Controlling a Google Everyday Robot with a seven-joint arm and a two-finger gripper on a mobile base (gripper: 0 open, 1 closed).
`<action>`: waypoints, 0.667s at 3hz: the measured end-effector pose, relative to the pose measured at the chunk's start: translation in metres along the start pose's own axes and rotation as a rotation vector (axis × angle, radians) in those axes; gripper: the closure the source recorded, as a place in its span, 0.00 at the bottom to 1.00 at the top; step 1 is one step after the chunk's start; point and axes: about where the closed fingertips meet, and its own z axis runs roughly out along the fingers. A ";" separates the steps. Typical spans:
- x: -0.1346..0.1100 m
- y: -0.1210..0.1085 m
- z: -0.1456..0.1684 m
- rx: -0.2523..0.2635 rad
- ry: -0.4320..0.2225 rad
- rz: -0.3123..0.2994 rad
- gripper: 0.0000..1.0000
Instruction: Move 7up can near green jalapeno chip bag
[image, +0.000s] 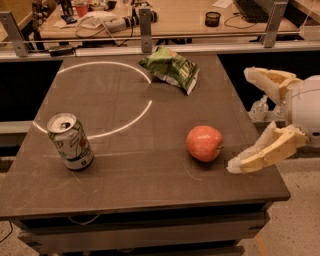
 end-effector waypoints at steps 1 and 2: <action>-0.002 0.011 0.020 -0.013 0.014 0.009 0.00; -0.009 0.033 0.055 -0.031 0.013 0.006 0.00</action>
Offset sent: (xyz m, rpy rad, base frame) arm -0.0116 0.1126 -0.0516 -0.0001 0.0471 0.0437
